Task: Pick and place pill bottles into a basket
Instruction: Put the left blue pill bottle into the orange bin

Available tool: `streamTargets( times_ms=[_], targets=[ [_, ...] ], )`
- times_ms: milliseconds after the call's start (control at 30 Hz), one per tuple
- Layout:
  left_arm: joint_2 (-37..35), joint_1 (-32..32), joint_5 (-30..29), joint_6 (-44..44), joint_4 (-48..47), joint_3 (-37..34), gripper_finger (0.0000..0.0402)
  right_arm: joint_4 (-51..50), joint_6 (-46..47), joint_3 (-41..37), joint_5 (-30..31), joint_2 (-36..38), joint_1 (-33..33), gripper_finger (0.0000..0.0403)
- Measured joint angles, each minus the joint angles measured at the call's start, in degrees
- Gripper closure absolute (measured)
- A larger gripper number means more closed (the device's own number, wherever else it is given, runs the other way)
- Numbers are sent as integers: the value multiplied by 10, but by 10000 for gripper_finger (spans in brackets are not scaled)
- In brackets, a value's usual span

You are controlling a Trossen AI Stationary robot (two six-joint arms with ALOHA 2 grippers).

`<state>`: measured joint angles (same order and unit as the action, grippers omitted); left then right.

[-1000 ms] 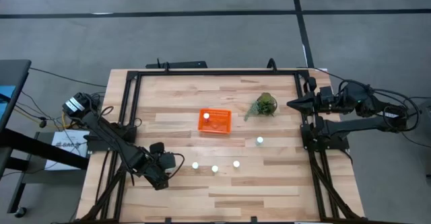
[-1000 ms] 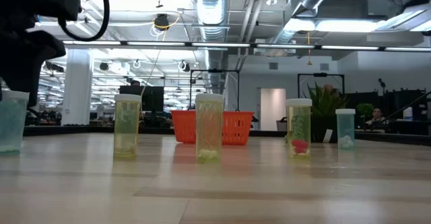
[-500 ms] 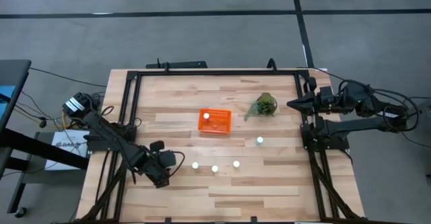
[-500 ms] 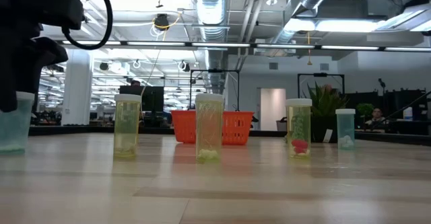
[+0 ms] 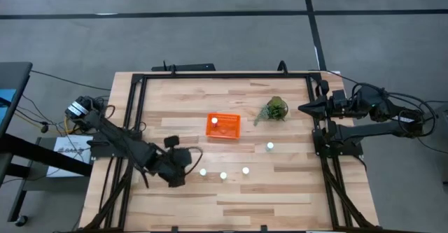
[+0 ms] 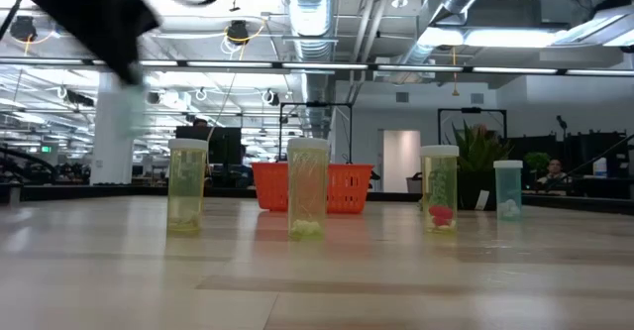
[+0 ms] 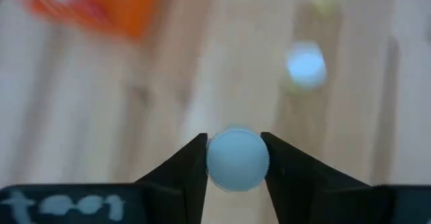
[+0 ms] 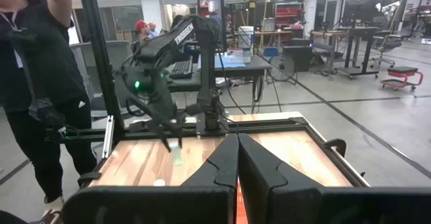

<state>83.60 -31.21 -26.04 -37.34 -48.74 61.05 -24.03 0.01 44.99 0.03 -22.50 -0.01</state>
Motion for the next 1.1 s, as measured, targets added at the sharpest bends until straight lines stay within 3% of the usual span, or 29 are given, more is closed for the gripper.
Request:
streamTargets(
  times_ms=[233, 400, 567, 700, 900, 1100],
  targets=[
    [0, 127, -28, 236, 65, 99, 292, 0, 0, 0, 0, 0, 0, 403],
    [-1, 248, 97, 360, 161, 117, 289, 0, 0, 0, 0, 0, 0, 403],
    [23, 356, 232, 383, 195, 118, 289, 0, 0, 0, 0, 0, 0, 403],
    [81, 400, 315, 404, 195, 118, 288, 0, 0, 0, 0, 0, 0, 403],
    [157, 429, 325, 438, 160, 150, 288, 0, 0, 0, 0, 0, 0, 403],
    [182, 441, 325, 464, 167, 168, 288, 0, 0, 0, 0, 0, 0, 403]
  ],
)
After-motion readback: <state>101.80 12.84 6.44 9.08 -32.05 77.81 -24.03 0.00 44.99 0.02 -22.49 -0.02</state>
